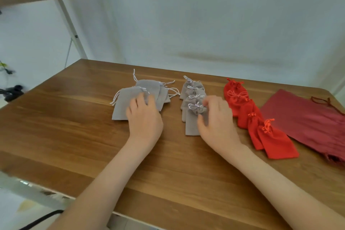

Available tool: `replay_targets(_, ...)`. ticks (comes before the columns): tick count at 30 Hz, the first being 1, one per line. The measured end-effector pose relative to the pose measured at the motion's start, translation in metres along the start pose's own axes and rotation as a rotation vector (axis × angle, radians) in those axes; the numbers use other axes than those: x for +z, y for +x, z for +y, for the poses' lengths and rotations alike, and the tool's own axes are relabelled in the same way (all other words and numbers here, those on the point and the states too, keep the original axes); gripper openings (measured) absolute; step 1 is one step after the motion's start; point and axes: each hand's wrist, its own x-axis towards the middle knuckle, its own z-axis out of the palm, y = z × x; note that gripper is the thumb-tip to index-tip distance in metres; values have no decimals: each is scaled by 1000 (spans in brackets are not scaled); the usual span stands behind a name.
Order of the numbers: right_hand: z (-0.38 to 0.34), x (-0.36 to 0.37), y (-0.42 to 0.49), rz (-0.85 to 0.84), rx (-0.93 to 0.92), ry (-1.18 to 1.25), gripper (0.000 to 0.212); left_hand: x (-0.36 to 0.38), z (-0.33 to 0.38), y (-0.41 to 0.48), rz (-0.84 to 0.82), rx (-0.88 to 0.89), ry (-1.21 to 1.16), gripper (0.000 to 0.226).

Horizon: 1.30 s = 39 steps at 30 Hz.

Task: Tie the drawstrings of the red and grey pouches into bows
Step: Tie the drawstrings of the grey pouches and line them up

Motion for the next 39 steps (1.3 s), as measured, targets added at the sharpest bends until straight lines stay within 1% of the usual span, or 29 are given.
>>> replay_targets(2, -5, 3, -5, -127, -102, -32, 15, 1, -9, 3, -30, -84, 55, 51)
replay_targets(4, -2, 11, -9, -250, -108, -101, 16, -1, -15, 6, -97, -169, 69, 60)
replay_targets(6, 1, 17, -10, -302, -76, -101, 22, -1, -19, 6, -108, -205, 93, 64)
replay_targets(10, 4, 21, 0, -322, -36, -81, 26, 5, -26, 2, -59, -211, 54, 53)
replay_targets(13, 4, 23, 5, -347, -29, -75, 27, 5, -29, 2, -81, -209, 39, 42)
replay_targets(18, 6, 20, 4, -378, -5, -59, 28, 4, -29, 4, -35, -218, 82, 23)
replay_targets(20, 5, 18, 2, -339, -9, -30, 25, -1, -26, 5, 28, -191, 216, 15)
replay_targets(21, 5, 18, 2, -270, -32, -21, 26, -5, -24, 7, 48, -145, 310, 10)
replay_targets(23, 1, 17, 3, -124, -53, 14, 29, -16, -16, 8, 50, -33, 428, 26)
replay_targets(24, -2, 14, 4, -96, -10, 93, 27, -23, -9, 7, 71, 40, 444, 31)
replay_targets(25, -7, 8, 6, -101, 86, 237, 24, -29, 1, 4, 106, 128, 465, 34)
replay_targets(26, -14, 2, 8, -144, 215, 444, 23, -36, 13, 0, 141, 211, 452, 35)
replay_targets(27, -20, -5, 11, -186, 348, 702, 27, -40, 25, -4, 168, 298, 391, 36)
replay_targets(28, -23, -9, 14, -204, 461, 936, 34, -42, 37, -9, 190, 385, 278, 35)
replay_targets(29, -22, -14, 15, -204, 543, 1089, 42, -42, 48, -14, 205, 482, 133, 30)
replay_targets(30, -19, -17, 15, -189, 593, 1189, 47, -40, 56, -18, 202, 594, -21, 23)
replay_targets(31, -15, -20, 15, -173, 625, 1235, 46, -37, 62, -21, 175, 710, -161, 17)
replay_targets(32, -9, -23, 13, -158, 644, 1234, 40, -34, 66, -24, 139, 806, -280, 14)
replay_targets(33, -2, -27, 10, -143, 649, 1194, 31, -30, 69, -26, 98, 864, -380, 14)
replay_targets(34, 6, -30, 5, -138, 642, 1141, 24, -26, 71, -28, 79, 872, -471, 15)
replay_targets(35, 13, -32, -1, -145, 629, 1098, 22, -22, 72, -28, 101, 828, -549, 17)
replay_targets(37, 23, -36, -13, -176, 600, 1071, 24, -12, 75, -29, 193, 624, -653, 25)
replay_targets(38, 25, -37, -17, -196, 581, 1072, 25, -9, 74, -27, 202, 507, -678, 29)
replay_targets(39, 26, -37, -21, -213, 571, 1073, 26, -5, 76, -27, 162, 415, -691, 33)
